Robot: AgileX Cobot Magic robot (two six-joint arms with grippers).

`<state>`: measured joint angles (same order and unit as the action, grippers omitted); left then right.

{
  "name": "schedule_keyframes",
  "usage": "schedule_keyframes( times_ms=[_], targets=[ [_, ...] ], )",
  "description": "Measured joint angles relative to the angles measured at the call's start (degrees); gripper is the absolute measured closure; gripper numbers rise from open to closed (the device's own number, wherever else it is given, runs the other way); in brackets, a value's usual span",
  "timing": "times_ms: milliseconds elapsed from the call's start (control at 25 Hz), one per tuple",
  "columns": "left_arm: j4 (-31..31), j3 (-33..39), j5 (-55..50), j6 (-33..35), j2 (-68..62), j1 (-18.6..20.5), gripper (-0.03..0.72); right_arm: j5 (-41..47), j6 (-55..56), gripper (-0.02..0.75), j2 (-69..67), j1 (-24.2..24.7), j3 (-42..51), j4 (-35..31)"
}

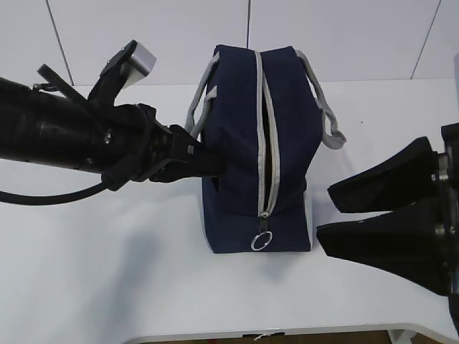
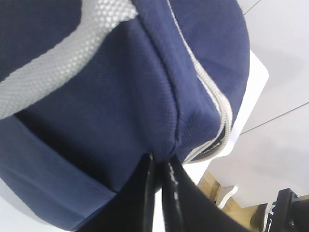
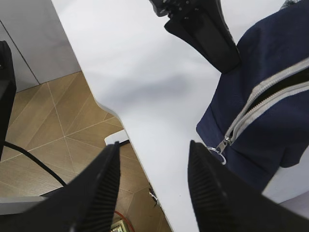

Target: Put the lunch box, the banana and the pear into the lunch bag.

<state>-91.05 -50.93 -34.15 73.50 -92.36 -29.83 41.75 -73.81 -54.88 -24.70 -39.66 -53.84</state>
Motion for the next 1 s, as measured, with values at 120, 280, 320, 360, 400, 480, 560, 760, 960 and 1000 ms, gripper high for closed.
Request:
schedule_keyframes(
  times_ms=[120, 280, 320, 360, 400, 480, 560, 760, 960, 1000],
  targets=[
    [0.00, 0.00, 0.00, 0.14, 0.00, 0.00, 0.703, 0.00, 0.00, 0.350, 0.00, 0.00, 0.00, 0.00],
    [0.00, 0.00, 0.00, 0.14, 0.00, 0.00, 0.705, 0.00, 0.00, 0.350, 0.00, 0.00, 0.00, 0.00],
    [0.00, 0.00, 0.00, 0.14, 0.00, 0.00, 0.705, -0.10, 0.00, 0.350, 0.00, 0.00, 0.00, 0.00],
    [0.00, 0.00, 0.00, 0.14, 0.00, 0.00, 0.705, -0.21, 0.00, 0.350, 0.00, 0.00, 0.00, 0.00],
    [0.00, 0.00, 0.00, 0.14, 0.00, 0.00, 0.705, -0.34, 0.00, 0.350, 0.00, 0.00, 0.00, 0.00],
    [0.00, 0.00, 0.00, 0.14, 0.00, 0.00, 0.705, -1.02, 0.00, 0.350, 0.00, 0.00, 0.00, 0.27],
    [0.00, 0.00, 0.00, 0.14, 0.00, 0.00, 0.705, -1.88, -1.45, 0.350, -1.02, 0.00, 0.00, 0.77],
    [0.00, 0.00, 0.00, 0.19, 0.00, 0.00, 0.706, -2.50, -11.14, 0.350, -6.80, 0.00, 0.00, 1.00],
    [0.00, 0.00, 0.00, 0.19, 0.00, 0.00, 0.706, -2.84, -16.43, 0.350, -13.49, 0.00, 0.00, 1.00],
    [0.00, 0.00, 0.00, 0.19, 0.00, 0.00, 0.706, -3.09, -17.25, 0.350, -14.53, 0.00, 0.00, 1.00]
  ],
)
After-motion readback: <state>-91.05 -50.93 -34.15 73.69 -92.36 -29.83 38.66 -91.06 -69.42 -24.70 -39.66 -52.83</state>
